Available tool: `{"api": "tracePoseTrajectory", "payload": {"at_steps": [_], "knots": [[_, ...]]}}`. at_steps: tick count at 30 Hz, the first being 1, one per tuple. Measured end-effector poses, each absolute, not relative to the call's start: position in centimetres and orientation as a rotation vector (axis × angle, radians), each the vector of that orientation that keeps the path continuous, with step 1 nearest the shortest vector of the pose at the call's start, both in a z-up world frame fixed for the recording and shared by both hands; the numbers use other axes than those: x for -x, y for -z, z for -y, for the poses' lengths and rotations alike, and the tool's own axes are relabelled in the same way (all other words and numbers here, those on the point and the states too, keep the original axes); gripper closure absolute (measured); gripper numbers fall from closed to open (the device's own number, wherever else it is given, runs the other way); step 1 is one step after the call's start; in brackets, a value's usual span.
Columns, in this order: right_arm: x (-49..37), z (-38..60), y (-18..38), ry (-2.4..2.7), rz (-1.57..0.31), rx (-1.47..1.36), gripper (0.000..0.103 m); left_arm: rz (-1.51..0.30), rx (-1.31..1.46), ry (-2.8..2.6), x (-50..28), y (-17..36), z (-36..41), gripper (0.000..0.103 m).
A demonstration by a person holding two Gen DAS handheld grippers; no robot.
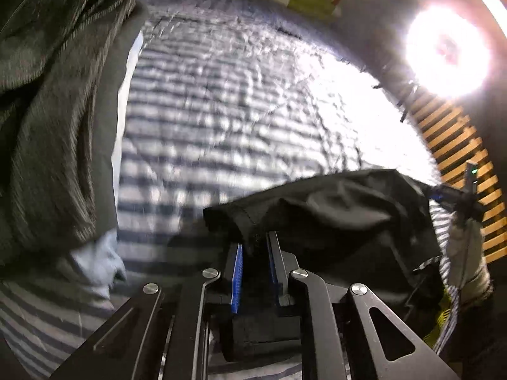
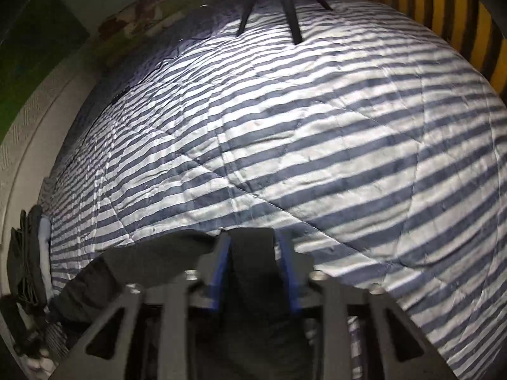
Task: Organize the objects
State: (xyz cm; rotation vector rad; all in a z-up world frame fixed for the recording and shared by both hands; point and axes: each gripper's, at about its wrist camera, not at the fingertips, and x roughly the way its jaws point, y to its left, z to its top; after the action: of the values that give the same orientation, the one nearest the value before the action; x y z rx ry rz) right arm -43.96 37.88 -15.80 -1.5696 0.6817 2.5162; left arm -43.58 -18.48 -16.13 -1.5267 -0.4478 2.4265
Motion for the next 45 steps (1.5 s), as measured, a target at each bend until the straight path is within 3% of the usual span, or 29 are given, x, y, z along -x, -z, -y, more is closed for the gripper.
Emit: {"api": "tracePoseTrajectory", "payload": {"at_steps": [1, 2, 3, 4, 5, 7, 9, 10, 11, 13, 14, 18, 22, 23, 25, 30, 36, 41, 45], "knots": [[44.1, -37.7, 15.7, -2.527, -0.671, 1.575, 0.078, 0.452, 1.524, -2.444, 43.7, 15.9, 18.6, 0.073], [44.3, -37.7, 15.6, -2.537, -0.657, 1.58, 0.078, 0.476, 1.53, -2.446, 44.0, 15.7, 19.2, 0.042], [44.4, -37.7, 15.5, -2.541, -0.644, 1.586, 0.077, 0.512, 1.529, -2.435, 44.2, 15.6, 19.6, 0.031], [44.6, -37.7, 15.5, -2.539, -0.649, 1.594, 0.074, 0.557, 1.526, -2.423, 44.6, 15.6, 20.1, 0.027], [44.9, -37.9, 15.7, -2.535, -0.676, 1.607, 0.067, 0.587, 1.539, -2.412, 45.1, 15.8, 20.3, 0.027], [45.2, -38.1, 15.9, -2.53, -0.728, 1.613, 0.065, 0.579, 1.57, -2.407, 46.0, 16.1, 20.0, 0.03], [45.4, -37.8, 15.9, -2.527, -0.707, 1.605, 0.065, 0.544, 1.596, -2.391, 46.6, 16.6, 19.1, 0.051], [45.6, -37.6, 15.8, -2.528, -0.689, 1.605, 0.066, 0.512, 1.613, -2.397, 46.8, 16.9, 18.6, 0.073], [45.7, -37.3, 15.7, -2.533, -0.654, 1.595, 0.075, 0.475, 1.627, -2.411, 46.9, 17.1, 18.1, 0.087], [45.6, -36.9, 15.3, -2.551, -0.614, 1.588, 0.079, 0.457, 1.602, -2.454, 46.7, 16.8, 17.9, 0.098], [45.4, -37.0, 14.9, -2.565, -0.606, 1.565, 0.079, 0.454, 1.57, -2.491, 46.6, 16.4, 17.8, 0.098], [44.4, -38.8, 12.9, -2.653, -0.725, 1.403, 0.08, 0.461, 1.33, -2.673, 46.5, 13.4, 18.0, 0.098], [44.9, -40.1, 13.4, -2.603, -0.742, 1.349, 0.08, 0.286, 1.37, -2.748, 49.2, 14.5, 16.4, 0.094], [45.2, -40.2, 13.9, -2.581, -0.724, 1.356, 0.08, 0.284, 1.422, -2.742, 50.2, 15.3, 16.3, 0.077], [45.7, -40.1, 14.7, -2.554, -0.7, 1.376, 0.08, 0.299, 1.487, -2.738, 51.1, 15.7, 16.4, 0.057], [45.5, -40.0, 15.3, -2.517, -0.668, 1.452, 0.075, 0.299, 1.429, -2.731, 49.0, 13.9, 16.8, 0.053], [41.1, -41.3, 11.1, -2.573, -0.691, 1.429, 0.074, 0.192, 1.401, -2.617, 39.4, 10.8, 16.0, 0.046], [31.8, -42.2, 8.0, -2.589, -0.654, 1.451, 0.068, 0.271, 1.484, -2.512, 28.5, 11.2, 15.9, 0.045], [23.0, -42.8, 9.0, -2.518, -0.604, 1.505, 0.067, 0.319, 1.546, -2.434, 20.7, 12.8, 15.2, 0.044]]}}
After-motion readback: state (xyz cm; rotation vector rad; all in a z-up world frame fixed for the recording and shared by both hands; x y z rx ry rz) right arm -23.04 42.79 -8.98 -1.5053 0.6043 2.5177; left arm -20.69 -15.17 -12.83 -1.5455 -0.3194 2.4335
